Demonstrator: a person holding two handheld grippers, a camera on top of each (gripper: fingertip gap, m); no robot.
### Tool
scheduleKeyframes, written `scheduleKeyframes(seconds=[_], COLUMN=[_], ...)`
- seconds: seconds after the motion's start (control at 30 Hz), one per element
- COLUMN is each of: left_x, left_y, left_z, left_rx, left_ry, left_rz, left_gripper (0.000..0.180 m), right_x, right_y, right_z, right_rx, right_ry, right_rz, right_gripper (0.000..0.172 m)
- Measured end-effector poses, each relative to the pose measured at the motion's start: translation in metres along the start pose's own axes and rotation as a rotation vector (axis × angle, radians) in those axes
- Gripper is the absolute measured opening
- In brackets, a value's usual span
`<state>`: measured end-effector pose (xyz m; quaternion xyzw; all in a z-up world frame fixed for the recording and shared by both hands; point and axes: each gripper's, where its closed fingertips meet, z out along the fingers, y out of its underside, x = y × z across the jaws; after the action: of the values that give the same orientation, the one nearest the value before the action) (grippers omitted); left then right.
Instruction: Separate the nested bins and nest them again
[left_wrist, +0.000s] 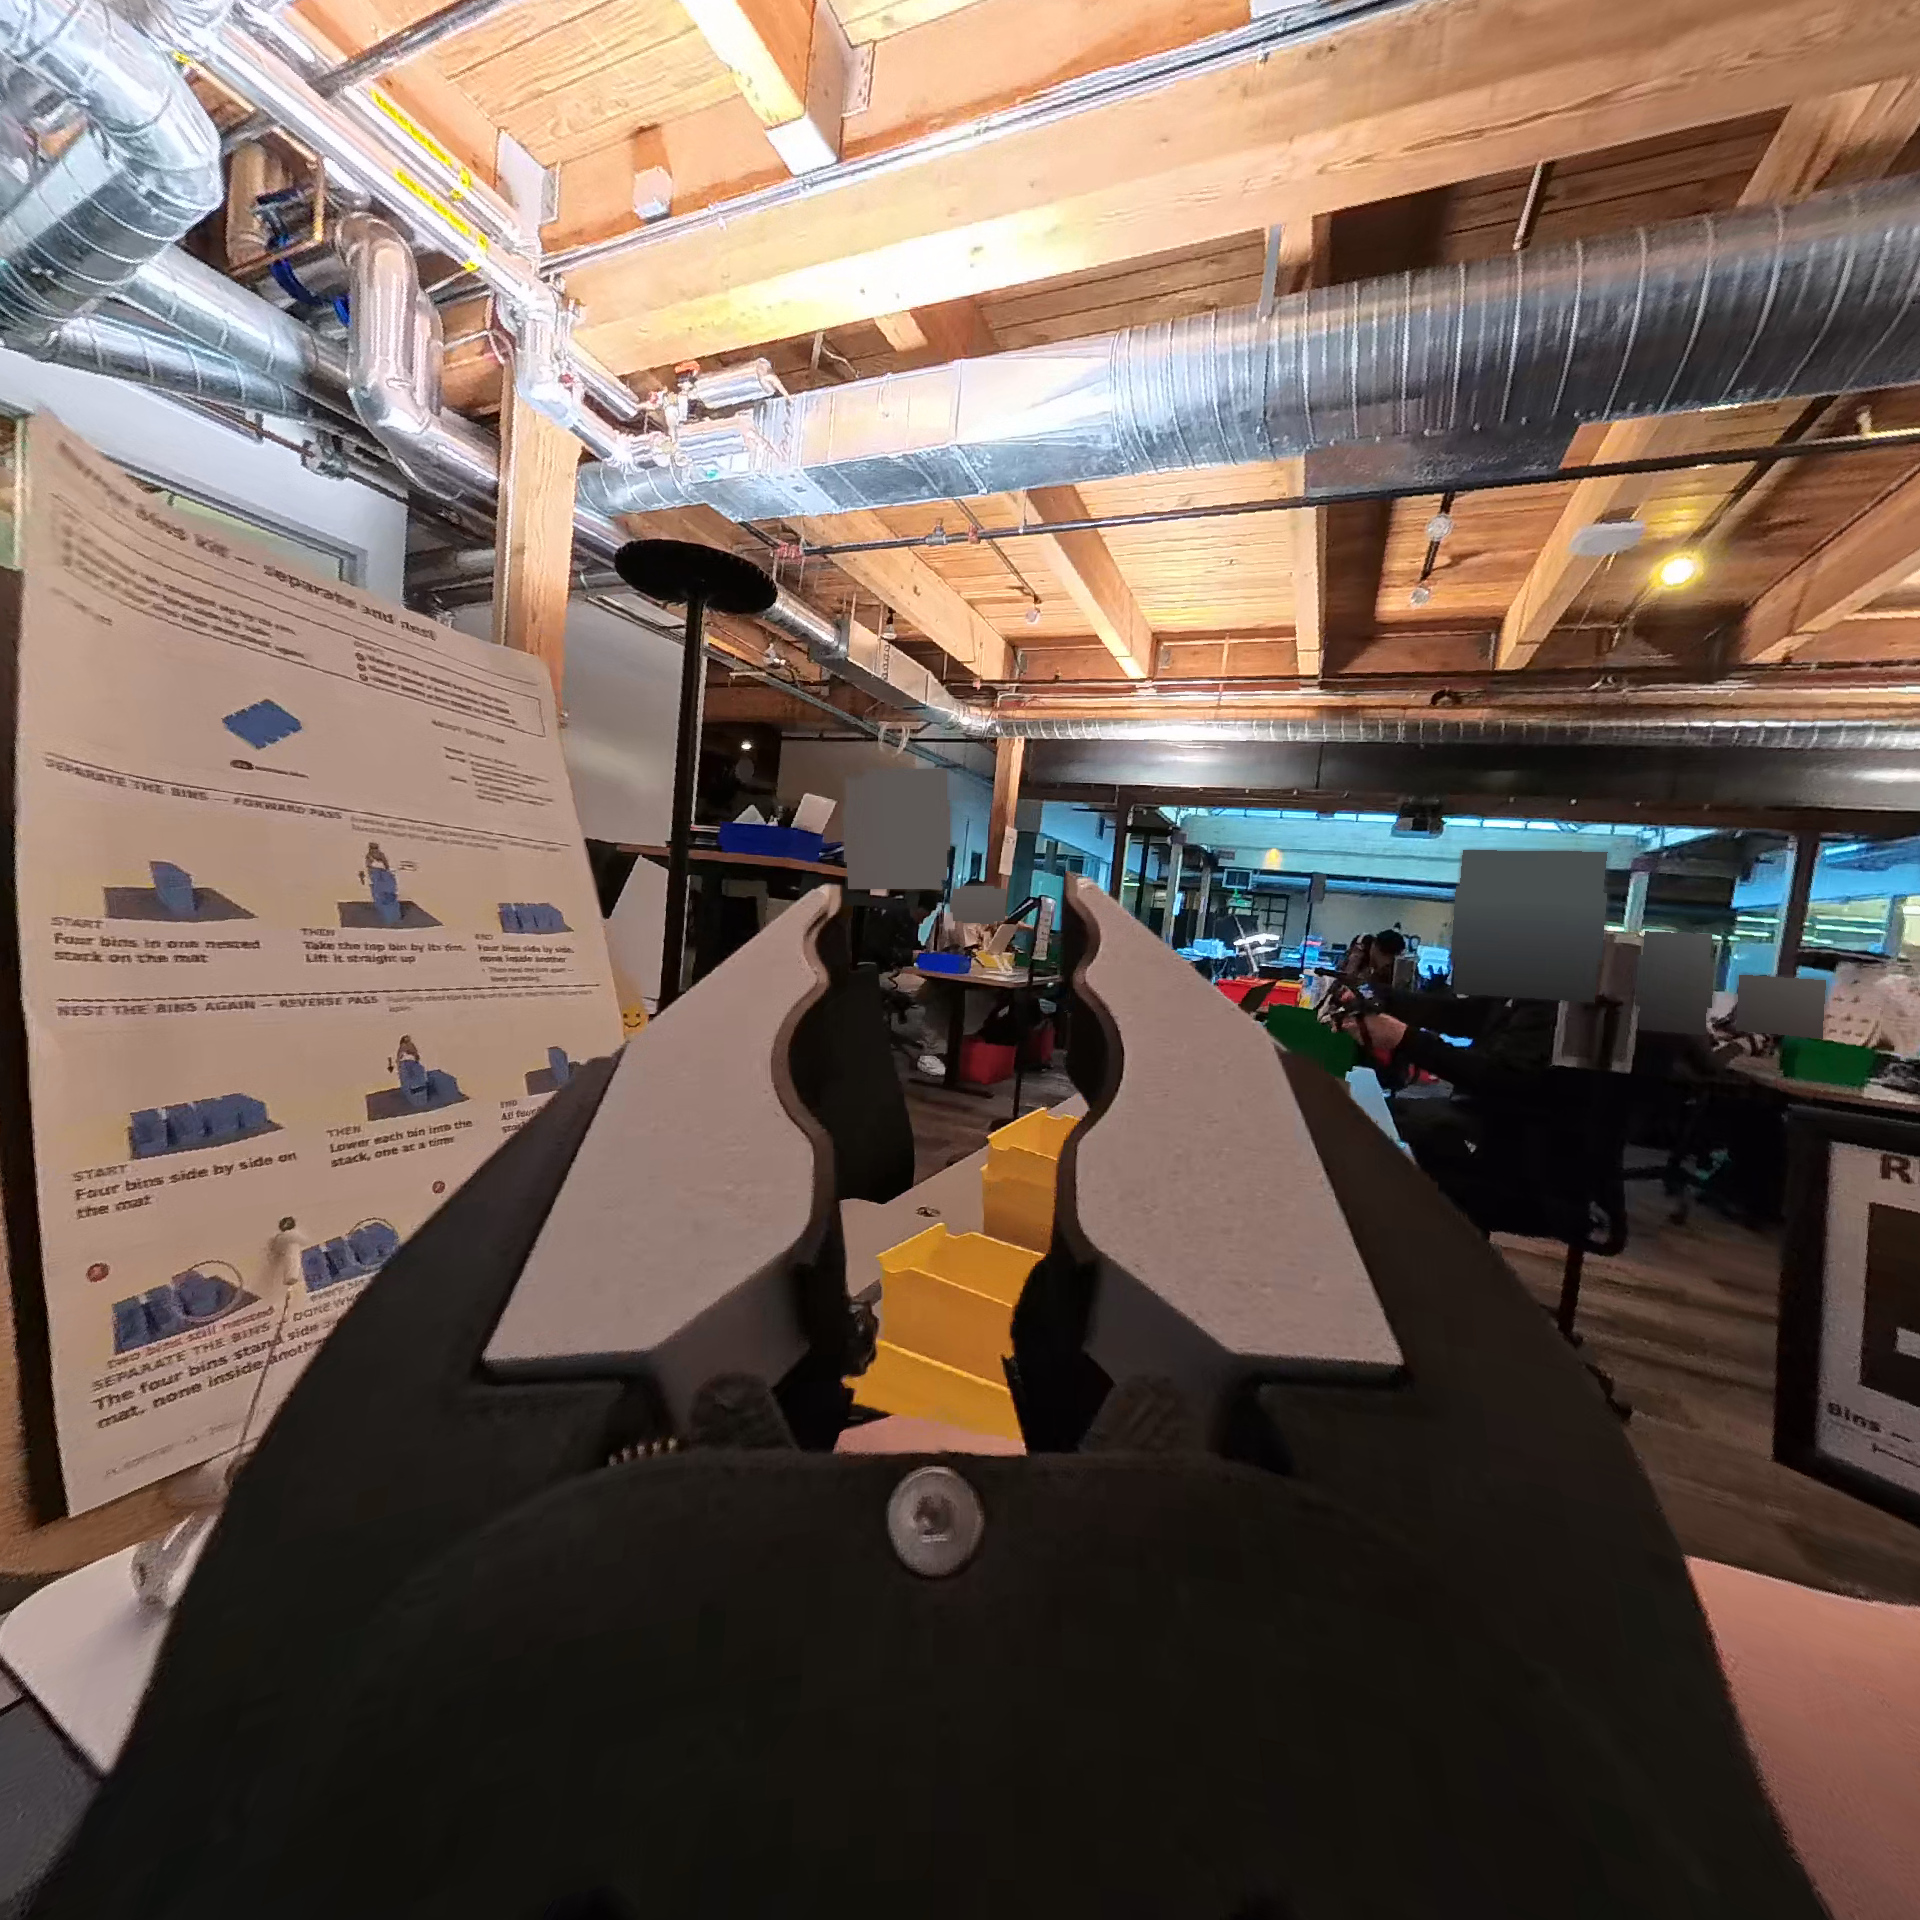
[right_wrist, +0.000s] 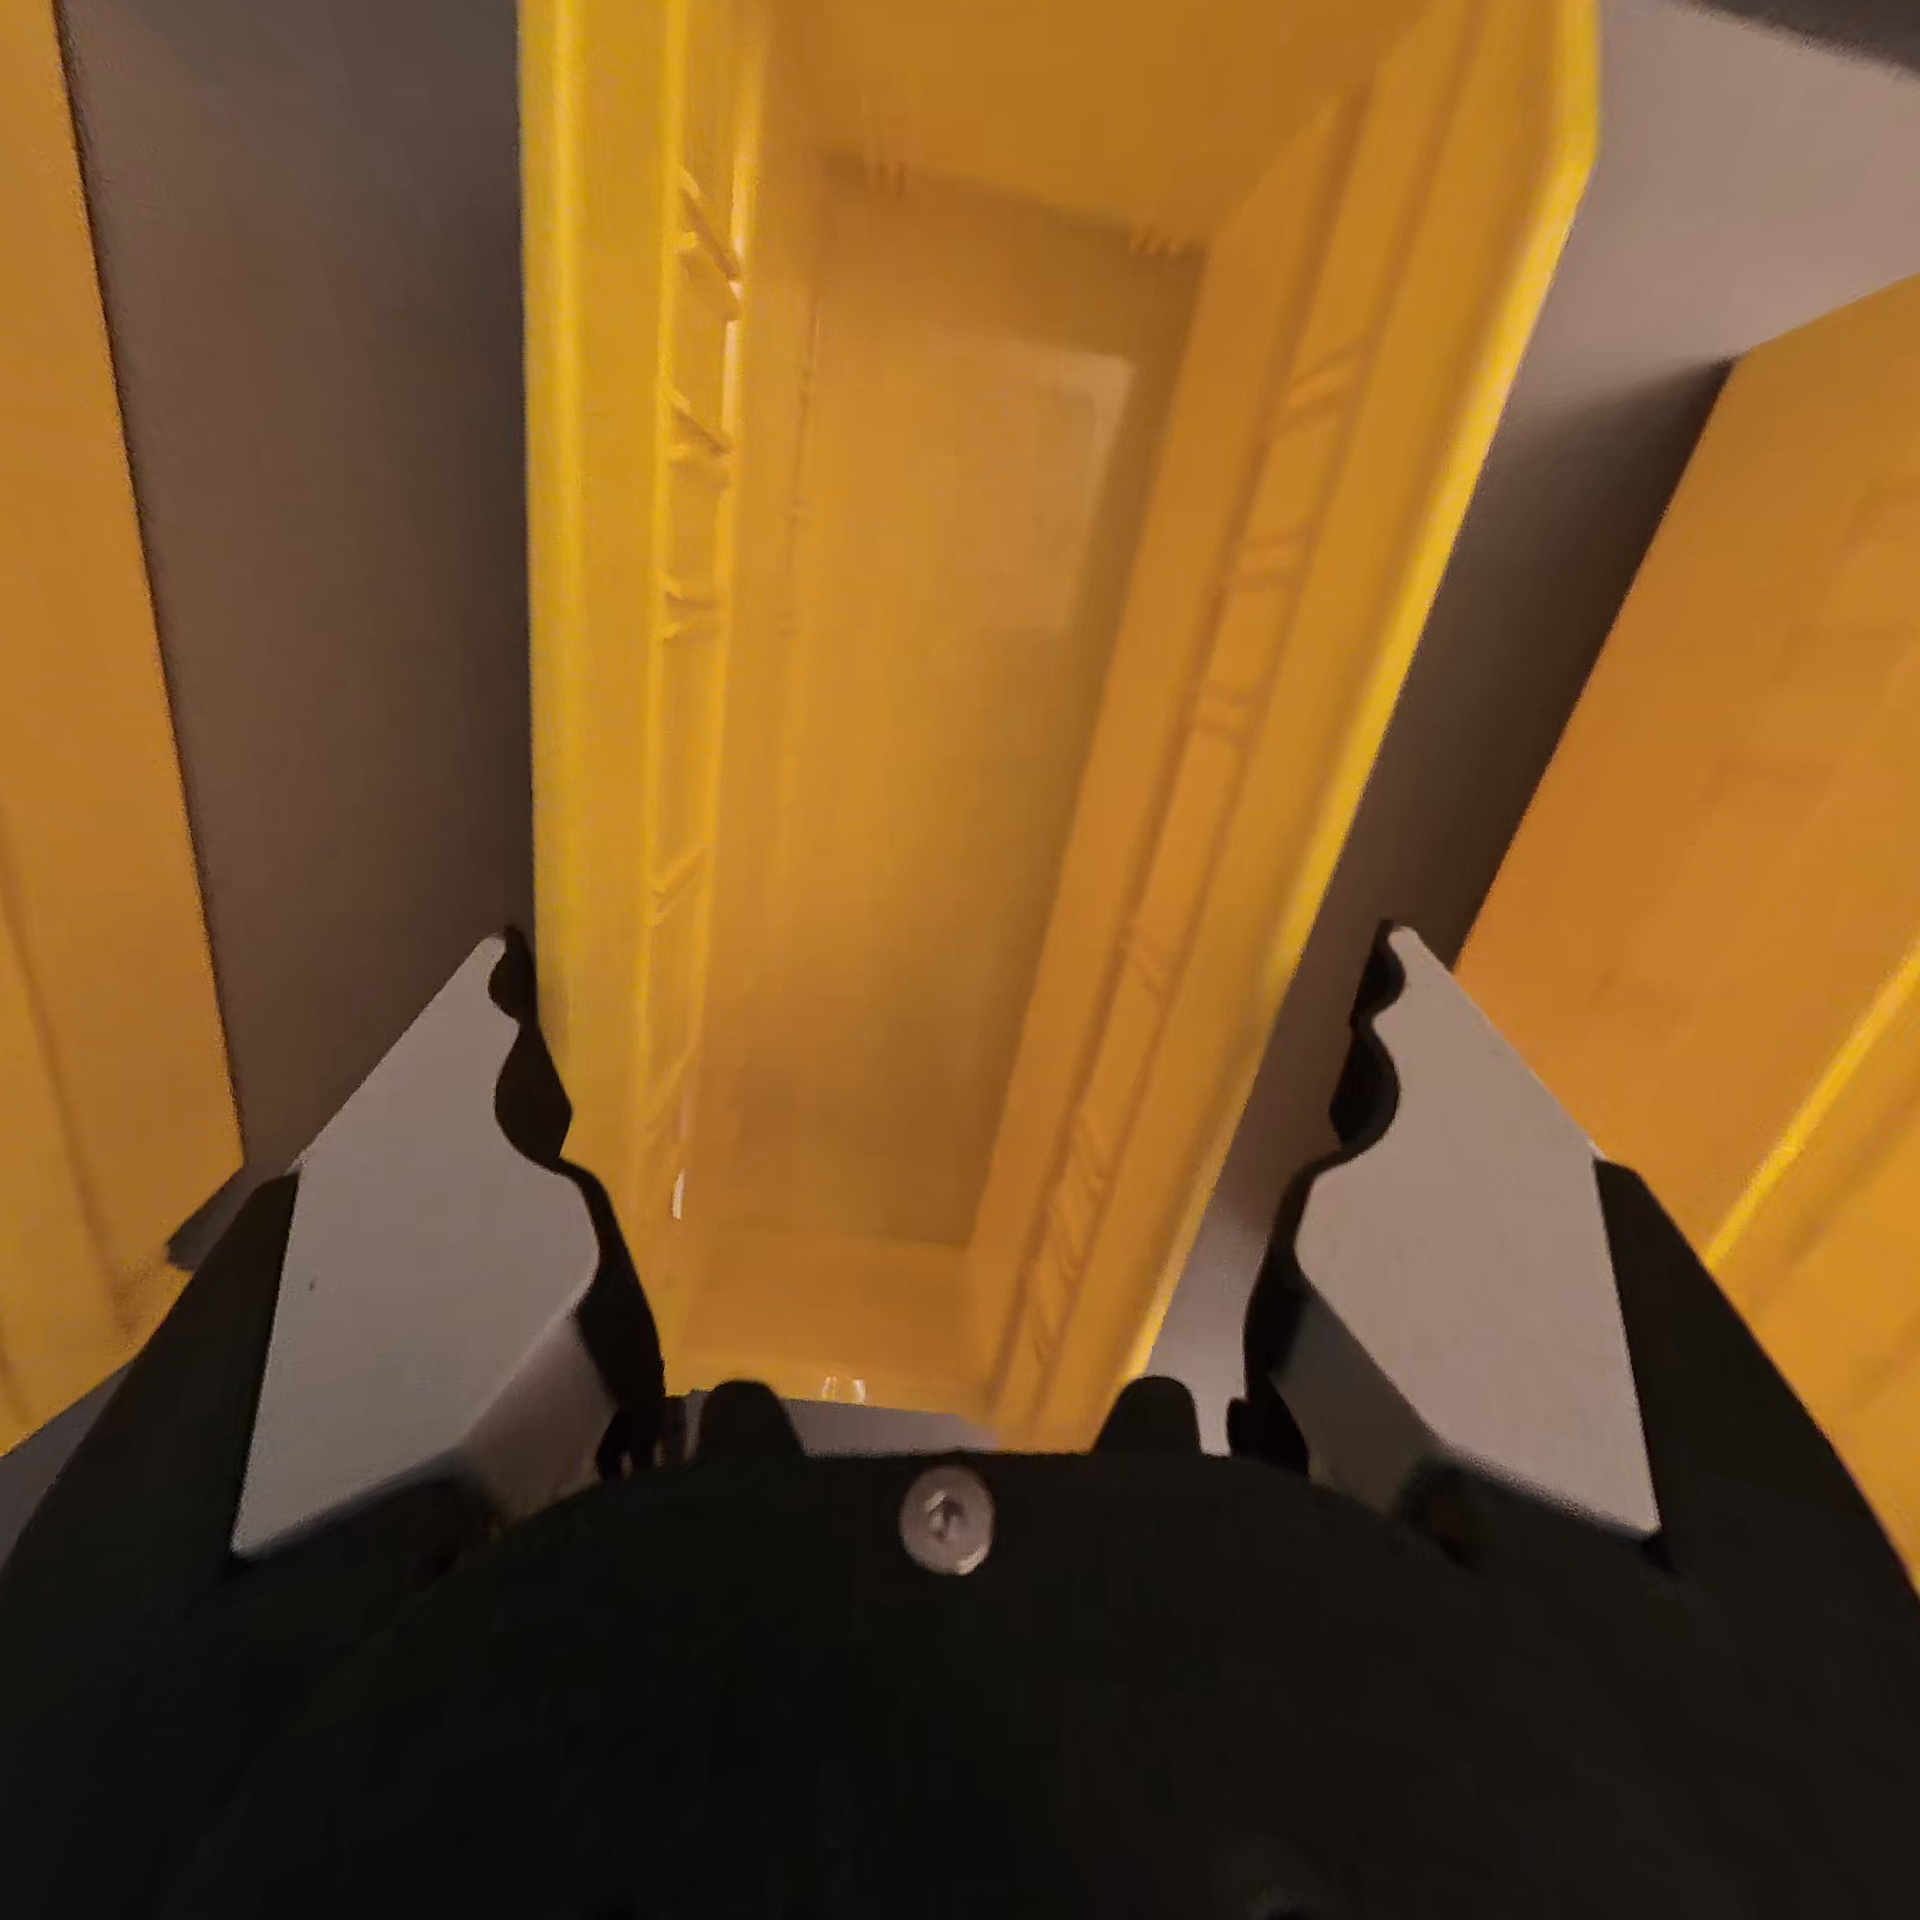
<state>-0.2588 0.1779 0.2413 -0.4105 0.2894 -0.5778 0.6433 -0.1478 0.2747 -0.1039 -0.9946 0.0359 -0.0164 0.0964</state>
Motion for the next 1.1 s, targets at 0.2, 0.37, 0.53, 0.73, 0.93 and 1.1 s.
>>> scheduleKeyframes(seconds=[0.2, 0.37, 0.53, 0.73, 0.93, 1.1], left_x=[-0.007, -0.005, -0.003, -0.003, -0.004, -0.007], left_y=[-0.004, -0.006, -0.004, -0.001, -0.002, -0.005], left_z=[-0.007, -0.008, -0.006, -0.003, -0.004, -0.008], left_rx=[0.011, 0.015, 0.007, -0.002, -0.001, 0.011], left_ry=[-0.019, -0.016, -0.010, -0.009, -0.014, -0.023], left_rz=[-0.018, -0.017, -0.022, -0.026, -0.032, -0.032], left_gripper=[0.038, 0.038, 0.038, 0.038, 0.038, 0.038], right_x=[-0.001, 0.006, 0.012, 0.015, 0.040, 0.097], right_y=[0.003, 0.010, 0.014, 0.015, 0.008, 0.004], right_z=[-0.001, -0.004, -0.012, -0.053, -0.124, -0.159], right_rx=[-0.045, -0.093, -0.102, -0.095, -0.041, 0.023], right_ry=[-0.073, -0.081, -0.095, -0.136, -0.186, -0.145], right_rz=[-0.004, -0.033, -0.057, -0.113, -0.138, -0.073], right_gripper=[0.123, 0.112, 0.110, 0.110, 0.112, 0.113])
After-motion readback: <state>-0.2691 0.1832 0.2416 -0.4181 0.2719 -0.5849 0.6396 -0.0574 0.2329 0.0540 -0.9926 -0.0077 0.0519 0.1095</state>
